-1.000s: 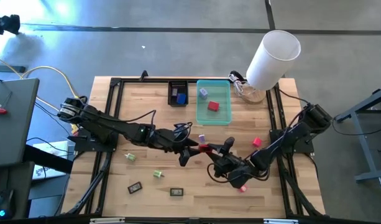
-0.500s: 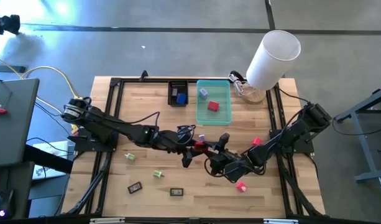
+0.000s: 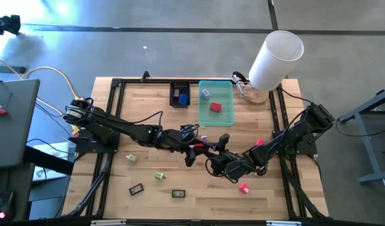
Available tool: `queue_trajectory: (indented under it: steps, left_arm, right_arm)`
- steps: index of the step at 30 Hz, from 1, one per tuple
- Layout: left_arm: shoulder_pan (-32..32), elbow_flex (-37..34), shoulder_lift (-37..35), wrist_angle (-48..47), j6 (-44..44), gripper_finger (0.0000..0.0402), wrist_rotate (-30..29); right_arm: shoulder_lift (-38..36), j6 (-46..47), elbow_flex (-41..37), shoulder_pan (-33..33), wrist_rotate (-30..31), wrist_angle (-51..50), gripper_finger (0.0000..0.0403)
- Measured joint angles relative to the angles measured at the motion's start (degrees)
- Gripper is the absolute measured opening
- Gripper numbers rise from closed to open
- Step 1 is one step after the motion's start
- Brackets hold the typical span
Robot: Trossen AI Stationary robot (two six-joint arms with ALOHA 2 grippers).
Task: Pick & Place Office items
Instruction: Put the red digital timer into the black bin
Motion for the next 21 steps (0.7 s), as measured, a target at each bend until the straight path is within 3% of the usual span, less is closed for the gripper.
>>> queue_trajectory:
  steps: [18, 21]
  left_arm:
    - [0.6, 0.0, 0.0, 0.8, 0.0, 0.0207, 0.0]
    - [0.3, 0.0, 0.0, 0.8, 0.0, 0.0207, 0.1]
  right_arm:
    - [0.0, 0.0, 0.0, 0.0, -0.2, -0.5, 0.0138]
    - [0.0, -0.5, 0.0, 0.0, 2.7, -0.3, 0.0138]
